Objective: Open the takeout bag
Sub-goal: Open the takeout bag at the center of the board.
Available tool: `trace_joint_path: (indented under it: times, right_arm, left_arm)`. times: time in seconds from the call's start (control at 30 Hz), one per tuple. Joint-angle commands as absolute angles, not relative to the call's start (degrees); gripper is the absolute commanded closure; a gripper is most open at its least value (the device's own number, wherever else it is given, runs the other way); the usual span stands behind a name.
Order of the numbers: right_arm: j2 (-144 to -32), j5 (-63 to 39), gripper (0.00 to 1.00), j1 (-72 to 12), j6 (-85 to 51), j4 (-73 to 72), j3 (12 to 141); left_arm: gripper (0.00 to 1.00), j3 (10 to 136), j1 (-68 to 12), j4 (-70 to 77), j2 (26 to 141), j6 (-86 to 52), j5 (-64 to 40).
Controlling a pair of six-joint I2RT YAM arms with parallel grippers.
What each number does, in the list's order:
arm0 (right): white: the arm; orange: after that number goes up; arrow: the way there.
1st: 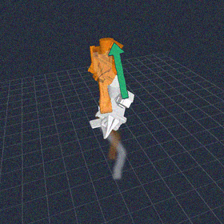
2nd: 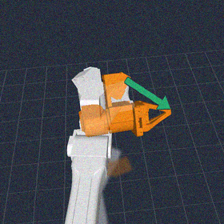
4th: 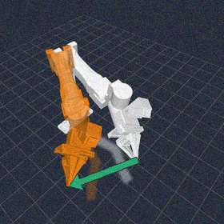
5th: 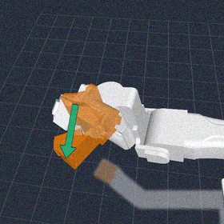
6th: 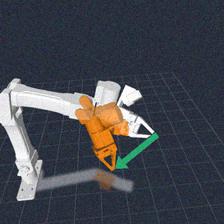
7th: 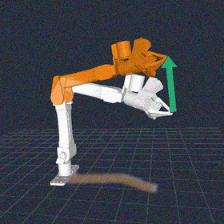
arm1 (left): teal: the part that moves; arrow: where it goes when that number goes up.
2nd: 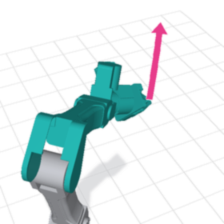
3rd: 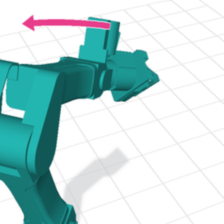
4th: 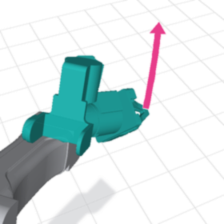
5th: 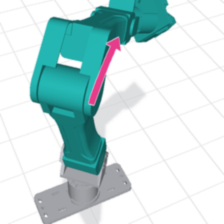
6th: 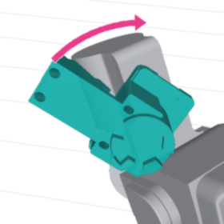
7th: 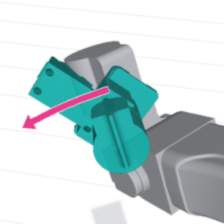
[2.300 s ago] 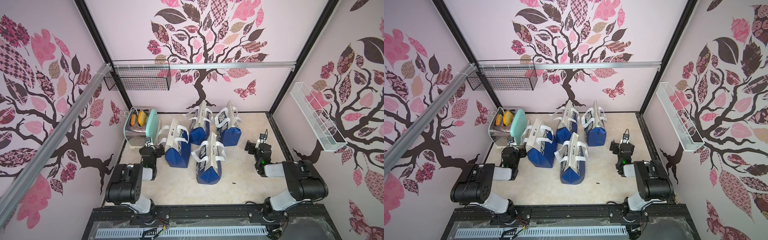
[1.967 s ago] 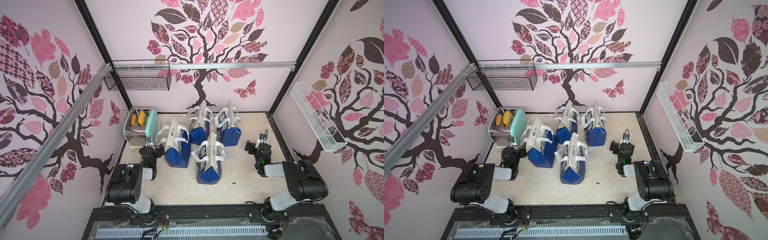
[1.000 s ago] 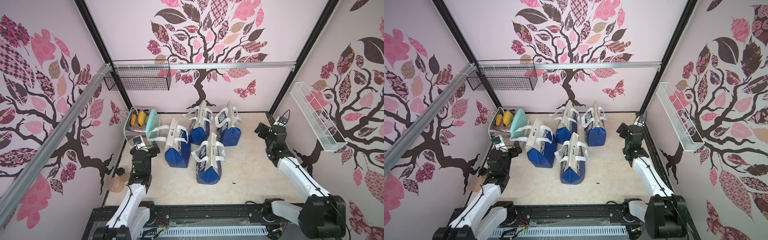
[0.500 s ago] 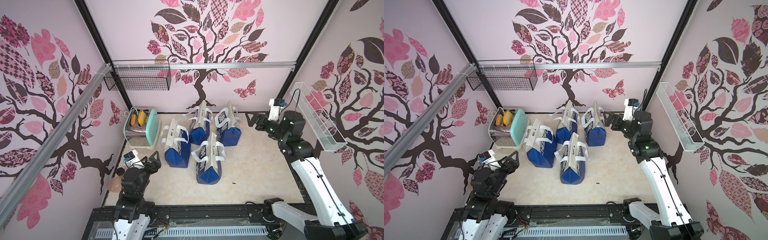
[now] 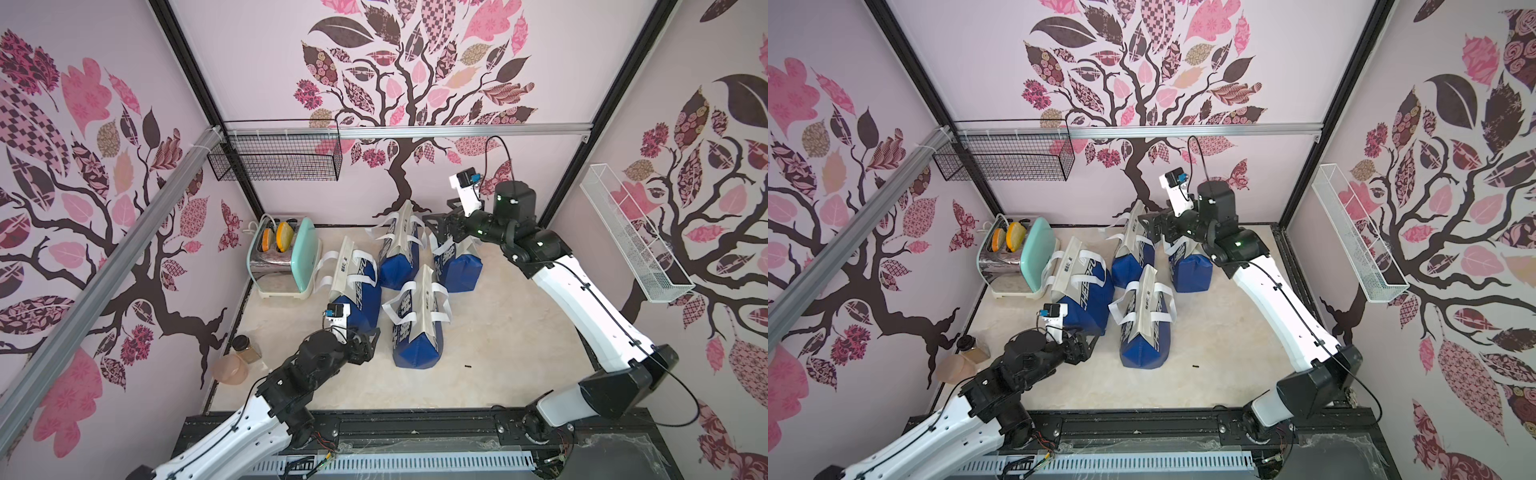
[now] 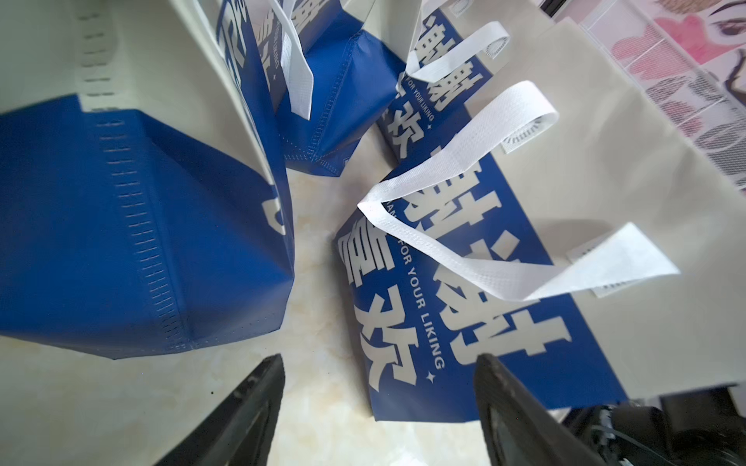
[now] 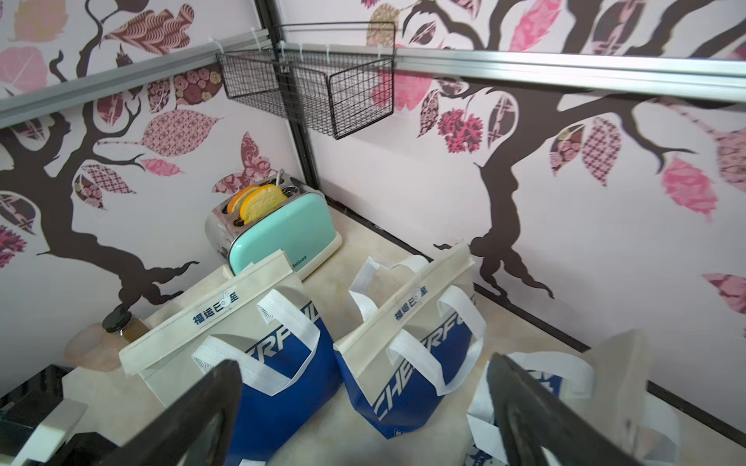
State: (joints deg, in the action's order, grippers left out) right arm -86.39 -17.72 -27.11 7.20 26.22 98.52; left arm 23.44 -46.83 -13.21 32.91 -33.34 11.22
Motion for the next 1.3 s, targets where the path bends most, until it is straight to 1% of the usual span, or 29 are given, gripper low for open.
trace_joint_path:
  times: [0.0, 0.07, 0.17, 0.3, 0.43, 0.63, 0.73, 0.87, 1.03, 1.17, 1.27]
  right_arm:
    - [-87.19, -17.33, 0.04, -28.37, 9.95, 27.33, 102.20]
    - [-88.63, -14.18, 0.04, -30.70, 13.40, 28.95, 103.28]
    - [-90.79, -11.41, 0.04, -33.53, 16.71, 30.16, 105.23]
    - [-92.78, -9.12, 0.06, -35.38, 18.31, 29.37, 107.11]
    - [-93.77, -6.89, 0.07, -36.88, 19.94, 28.15, 107.36]
    - [-93.99, -6.62, 0.08, -38.20, 21.29, 27.05, 105.61]
    - [-93.44, -8.27, 0.08, -39.51, 24.78, 26.55, 103.21]
    - [-93.21, -5.67, 0.08, -42.65, 31.22, 25.86, 99.74]
    - [-92.82, -3.63, 0.11, -43.80, 31.97, 22.60, 96.22]
    - [-92.88, -0.16, 0.12, -46.64, 35.66, 19.07, 93.78]
    - [-93.31, 0.91, 0.12, -48.30, 37.09, 17.62, 93.16]
  left_arm:
    - [0.24, 21.85, -48.43, 0.26, 34.72, -33.17, 29.08]
    - [0.27, 19.45, -48.63, 4.08, 34.49, -33.93, 33.36]
    - [0.28, 18.10, -48.69, 4.65, 31.52, -31.58, 38.16]
    - [0.28, 15.45, -48.69, 4.55, 27.43, -26.93, 39.01]
    - [0.28, 12.78, -48.70, 6.37, 26.61, -27.25, 39.46]
    - [0.28, 11.40, -48.69, 16.35, 32.72, -25.86, 38.99]
    - [0.29, 10.11, -48.69, 21.80, 35.51, -26.10, 39.28]
    - [0.30, 9.40, -48.69, 28.52, 39.59, -25.50, 39.61]
    - [0.33, 9.43, -48.70, 36.77, 45.34, -24.87, 41.76]
    - [0.38, 10.92, -48.69, 41.73, 50.78, -23.47, 43.28]
    - [0.54, 11.99, -48.69, 44.62, 55.02, -23.62, 43.64]
